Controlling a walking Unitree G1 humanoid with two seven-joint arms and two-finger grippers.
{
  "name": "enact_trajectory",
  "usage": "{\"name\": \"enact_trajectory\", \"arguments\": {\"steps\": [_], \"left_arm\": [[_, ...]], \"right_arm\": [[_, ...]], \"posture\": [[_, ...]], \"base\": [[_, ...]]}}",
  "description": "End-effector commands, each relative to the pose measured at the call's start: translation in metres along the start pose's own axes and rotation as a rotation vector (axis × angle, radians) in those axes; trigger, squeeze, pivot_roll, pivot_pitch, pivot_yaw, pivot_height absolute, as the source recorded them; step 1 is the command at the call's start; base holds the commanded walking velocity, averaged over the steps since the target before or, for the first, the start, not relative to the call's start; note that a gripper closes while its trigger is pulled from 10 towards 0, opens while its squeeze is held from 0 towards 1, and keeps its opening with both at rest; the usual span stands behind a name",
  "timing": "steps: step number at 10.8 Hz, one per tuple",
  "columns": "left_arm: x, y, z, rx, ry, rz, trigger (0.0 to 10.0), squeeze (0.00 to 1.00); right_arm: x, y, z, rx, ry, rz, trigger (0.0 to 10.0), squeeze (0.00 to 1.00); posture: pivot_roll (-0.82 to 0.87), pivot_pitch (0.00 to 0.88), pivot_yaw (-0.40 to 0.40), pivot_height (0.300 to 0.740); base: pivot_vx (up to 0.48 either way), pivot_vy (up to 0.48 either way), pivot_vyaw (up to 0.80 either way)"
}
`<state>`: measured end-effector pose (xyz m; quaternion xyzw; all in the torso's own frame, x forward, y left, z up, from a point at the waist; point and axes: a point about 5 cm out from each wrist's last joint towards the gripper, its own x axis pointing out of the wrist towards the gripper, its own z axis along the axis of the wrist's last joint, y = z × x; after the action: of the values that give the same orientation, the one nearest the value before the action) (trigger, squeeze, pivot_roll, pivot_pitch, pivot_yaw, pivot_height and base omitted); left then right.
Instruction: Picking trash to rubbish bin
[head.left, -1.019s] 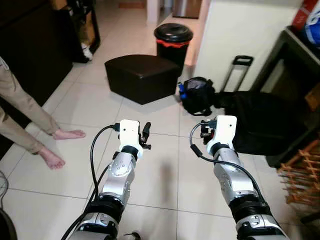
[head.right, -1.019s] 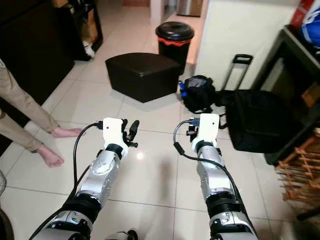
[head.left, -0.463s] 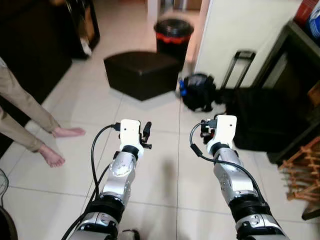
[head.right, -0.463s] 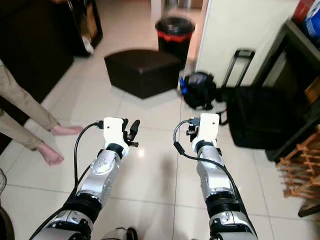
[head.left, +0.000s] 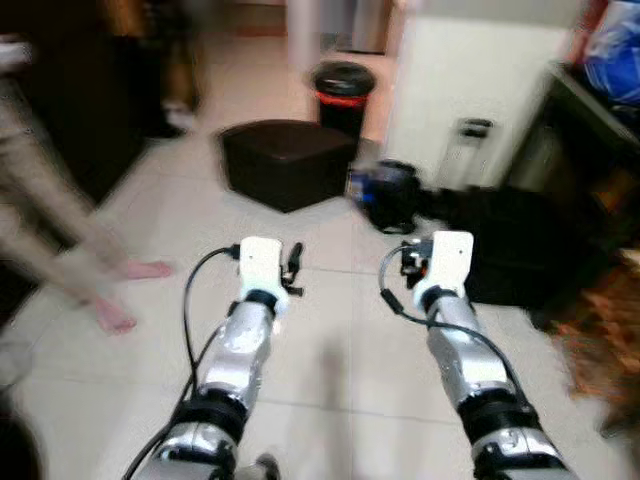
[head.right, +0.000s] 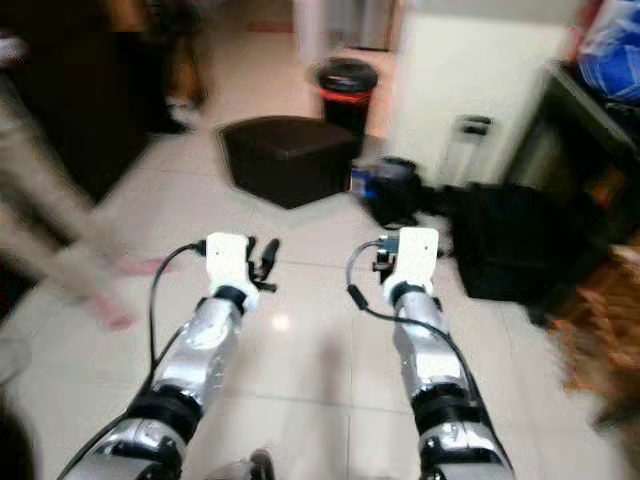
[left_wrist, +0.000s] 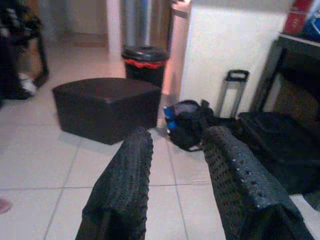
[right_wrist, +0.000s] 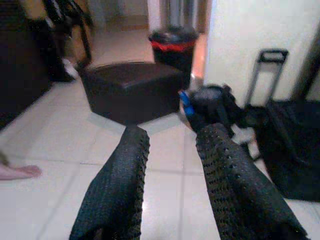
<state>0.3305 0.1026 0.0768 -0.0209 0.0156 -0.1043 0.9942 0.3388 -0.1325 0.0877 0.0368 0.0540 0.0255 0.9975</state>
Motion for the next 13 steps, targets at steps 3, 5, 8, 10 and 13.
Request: {"name": "enact_trajectory", "arguments": {"steps": [3, 5, 8, 10, 13], "left_arm": [[0.0015, -0.0005, 0.0011, 0.01, 0.002, -0.005, 10.0, 0.0], [0.0016, -0.0009, 0.0014, 0.007, -0.001, -0.005, 10.0, 0.0], [0.0018, -0.0002, 0.0022, 0.001, -0.006, -0.001, 10.0, 0.0], [0.0021, 0.0003, 0.0028, 0.002, -0.008, -0.003, 10.0, 0.0], [0.0023, -0.0001, 0.0028, 0.002, -0.007, -0.005, 10.0, 0.0]], "right_arm": [[0.0007, -0.0033, 0.0013, -0.001, -0.004, -0.01, 10.0, 0.0], [0.0008, -0.0039, 0.0014, -0.002, -0.004, -0.01, 10.0, 0.0], [0.0014, -0.0042, 0.0019, -0.003, -0.005, -0.01, 10.0, 0.0], [0.0014, -0.004, 0.0015, -0.003, -0.004, -0.011, 10.0, 0.0], [0.0009, -0.0049, 0.0006, -0.002, -0.001, -0.015, 10.0, 0.0]], "posture": [[-0.02, 0.064, 0.002, 0.74], [-0.02, 0.07, -0.002, 0.74], [-0.02, 0.071, -0.004, 0.74], [-0.02, 0.071, -0.002, 0.74], [-0.02, 0.077, -0.001, 0.74]], "base": [[0.283, 0.0, 0.0], [0.313, 0.0, 0.0], [0.316, 0.0, 0.0], [0.345, 0.0, 0.0], [0.346, 0.0, 0.0]]}}
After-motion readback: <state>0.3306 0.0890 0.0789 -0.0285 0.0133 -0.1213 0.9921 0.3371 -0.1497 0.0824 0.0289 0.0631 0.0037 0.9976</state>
